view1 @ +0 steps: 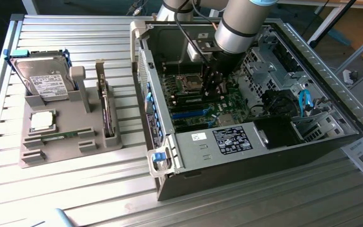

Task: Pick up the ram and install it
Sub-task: 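Insert the ram into the slot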

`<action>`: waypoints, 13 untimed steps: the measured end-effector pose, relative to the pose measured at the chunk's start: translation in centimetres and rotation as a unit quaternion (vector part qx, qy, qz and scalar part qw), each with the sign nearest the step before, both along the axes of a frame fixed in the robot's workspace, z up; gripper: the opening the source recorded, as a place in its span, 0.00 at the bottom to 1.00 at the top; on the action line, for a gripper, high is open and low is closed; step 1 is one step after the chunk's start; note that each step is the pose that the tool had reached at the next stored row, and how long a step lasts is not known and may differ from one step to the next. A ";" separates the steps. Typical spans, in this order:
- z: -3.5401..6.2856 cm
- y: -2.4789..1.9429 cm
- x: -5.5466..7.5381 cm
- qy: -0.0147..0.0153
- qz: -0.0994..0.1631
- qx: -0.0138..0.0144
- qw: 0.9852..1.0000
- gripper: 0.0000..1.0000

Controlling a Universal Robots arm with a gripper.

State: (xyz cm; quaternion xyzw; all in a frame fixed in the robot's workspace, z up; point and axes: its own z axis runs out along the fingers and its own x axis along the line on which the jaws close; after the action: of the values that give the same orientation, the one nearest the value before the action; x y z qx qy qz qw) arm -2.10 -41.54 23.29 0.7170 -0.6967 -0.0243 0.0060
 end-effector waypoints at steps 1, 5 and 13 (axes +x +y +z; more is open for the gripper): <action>0.00 0.00 0.0 0.000 0.000 0.000 1.000 0.20; 0.82 0.00 0.0 0.000 0.000 0.000 1.000 0.20; 4.75 0.00 0.0 0.000 0.000 0.000 1.000 0.20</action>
State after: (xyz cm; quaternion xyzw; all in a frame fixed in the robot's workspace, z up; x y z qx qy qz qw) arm -2.10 -41.54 28.05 0.7169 -0.6967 -0.0242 0.0062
